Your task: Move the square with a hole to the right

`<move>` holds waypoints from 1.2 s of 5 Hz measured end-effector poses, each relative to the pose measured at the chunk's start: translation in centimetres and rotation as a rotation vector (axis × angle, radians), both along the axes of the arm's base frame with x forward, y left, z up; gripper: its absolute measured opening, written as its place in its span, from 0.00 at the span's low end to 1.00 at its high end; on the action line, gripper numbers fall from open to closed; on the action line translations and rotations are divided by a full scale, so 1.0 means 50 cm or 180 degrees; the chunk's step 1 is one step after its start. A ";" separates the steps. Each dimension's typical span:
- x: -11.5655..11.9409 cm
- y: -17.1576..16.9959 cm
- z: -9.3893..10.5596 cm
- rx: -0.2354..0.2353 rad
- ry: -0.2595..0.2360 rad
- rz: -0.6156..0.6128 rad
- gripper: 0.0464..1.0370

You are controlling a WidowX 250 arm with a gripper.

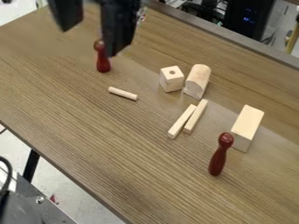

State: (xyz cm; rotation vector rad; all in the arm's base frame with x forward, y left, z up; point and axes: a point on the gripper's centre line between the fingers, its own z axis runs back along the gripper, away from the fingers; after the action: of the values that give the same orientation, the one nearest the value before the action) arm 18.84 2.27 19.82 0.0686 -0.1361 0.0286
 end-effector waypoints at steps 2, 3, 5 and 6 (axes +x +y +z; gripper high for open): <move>0.109 0.063 -0.082 0.0184 0.0066 -0.0254 0.96; 0.143 0.064 -0.104 0.0154 0.0029 -0.0858 0.96; 0.181 0.060 -0.143 0.0179 0.0033 -0.1788 0.96; 0.211 0.062 -0.169 0.0110 0.0044 -0.1772 0.96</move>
State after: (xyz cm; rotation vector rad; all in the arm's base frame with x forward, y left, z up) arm 29.39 5.38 11.34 0.0635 -0.1383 -0.5299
